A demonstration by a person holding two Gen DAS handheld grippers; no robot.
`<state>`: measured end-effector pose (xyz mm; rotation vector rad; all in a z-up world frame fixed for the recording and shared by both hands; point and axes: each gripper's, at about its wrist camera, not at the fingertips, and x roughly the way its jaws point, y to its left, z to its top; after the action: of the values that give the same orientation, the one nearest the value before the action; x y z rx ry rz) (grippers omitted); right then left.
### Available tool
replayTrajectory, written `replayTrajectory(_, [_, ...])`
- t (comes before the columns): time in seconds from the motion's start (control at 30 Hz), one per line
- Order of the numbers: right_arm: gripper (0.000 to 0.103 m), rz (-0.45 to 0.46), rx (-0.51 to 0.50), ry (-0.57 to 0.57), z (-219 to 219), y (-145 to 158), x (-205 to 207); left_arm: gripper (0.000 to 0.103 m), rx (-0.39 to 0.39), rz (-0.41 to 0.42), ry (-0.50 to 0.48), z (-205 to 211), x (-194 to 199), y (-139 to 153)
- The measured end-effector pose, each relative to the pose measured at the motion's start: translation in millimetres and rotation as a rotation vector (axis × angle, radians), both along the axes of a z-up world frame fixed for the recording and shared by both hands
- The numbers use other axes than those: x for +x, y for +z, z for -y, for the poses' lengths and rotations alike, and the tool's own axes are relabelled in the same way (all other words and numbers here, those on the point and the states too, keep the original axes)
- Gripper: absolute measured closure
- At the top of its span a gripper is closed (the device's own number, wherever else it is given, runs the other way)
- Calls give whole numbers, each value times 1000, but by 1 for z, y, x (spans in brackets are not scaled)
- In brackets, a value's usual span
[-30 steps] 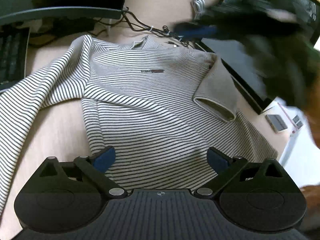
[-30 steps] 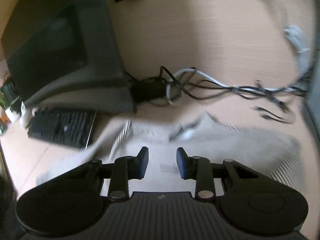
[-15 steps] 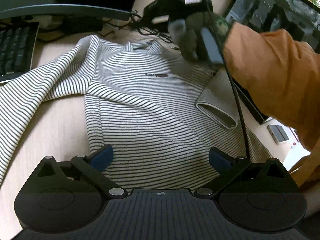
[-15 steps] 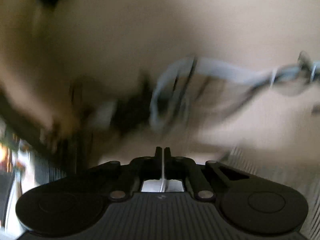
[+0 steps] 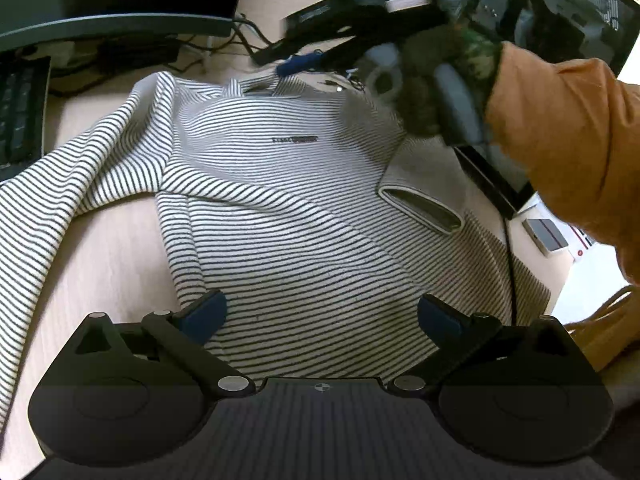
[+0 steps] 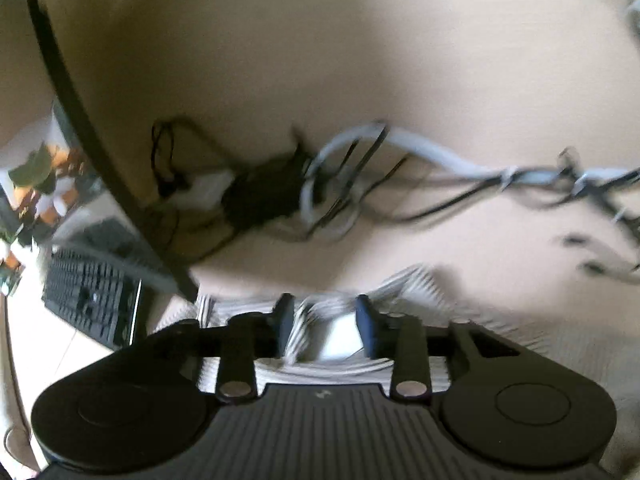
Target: Fold clothes
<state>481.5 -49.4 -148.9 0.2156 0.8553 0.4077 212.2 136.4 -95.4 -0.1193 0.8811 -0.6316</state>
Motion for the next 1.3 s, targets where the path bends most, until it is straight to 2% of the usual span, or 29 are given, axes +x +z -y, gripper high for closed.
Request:
replayTrajectory(0.03, [68,3,-18,15,-7,-3,0,0,1,0,7,1,0,0])
replayTrajectory(0.07, [75,6,-35,30,-14,-7,1,0,0,0,14,1,-1,0])
replayTrajectory(0.1, [102,9,-53,45,-21,-10,1,0,0,2,20,2,-1,0])
replayTrajectory(0.17, [101,14,-89,75,-36,-17,1,0,-6,6,28,1,-3,-1])
replayTrajectory(0.27, [102,152,-178,88,-42,9,2,0,-23,15,43,-1,-5,-3])
replayTrajectory(0.37, [103,210,-223,48,-36,22,20,0,-28,17,56,-1,-7,-3])
replayTrajectory(0.5, [102,197,-246,1,-27,12,33,0,-20,16,48,-1,-8,-3])
replayTrajectory(0.57, [101,186,-214,-35,-15,15,20,0,-15,15,32,-2,-7,-2])
replayTrajectory(0.63, [97,199,-195,-40,2,27,-10,0,-10,14,16,-2,-6,-2])
replayTrajectory(0.7, [76,220,-195,-37,17,39,-43,0,-2,12,-4,-2,-5,-1])
replayTrajectory(0.77, [66,238,-229,-31,22,45,-78,0,5,10,-23,-3,-4,-1])
replayTrajectory(0.87, [61,247,-312,-8,38,53,-148,0,18,8,-32,-8,-4,5])
replayTrajectory(0.93, [57,243,-382,-12,39,52,-187,0,56,52,2,-19,-9,14])
replayTrajectory(1.0, [52,219,-408,-23,37,50,-219,0,111,120,42,-36,-16,22])
replayTrajectory(1.1, [44,193,-465,-38,30,42,-259,0,165,141,102,-62,-17,26])
replayTrajectory(1.2, [44,218,-609,-41,7,21,-267,0,135,125,140,-72,-10,35])
replayTrajectory(1.3, [45,243,-753,-45,-16,0,-275,0,58,147,110,-64,-13,50])
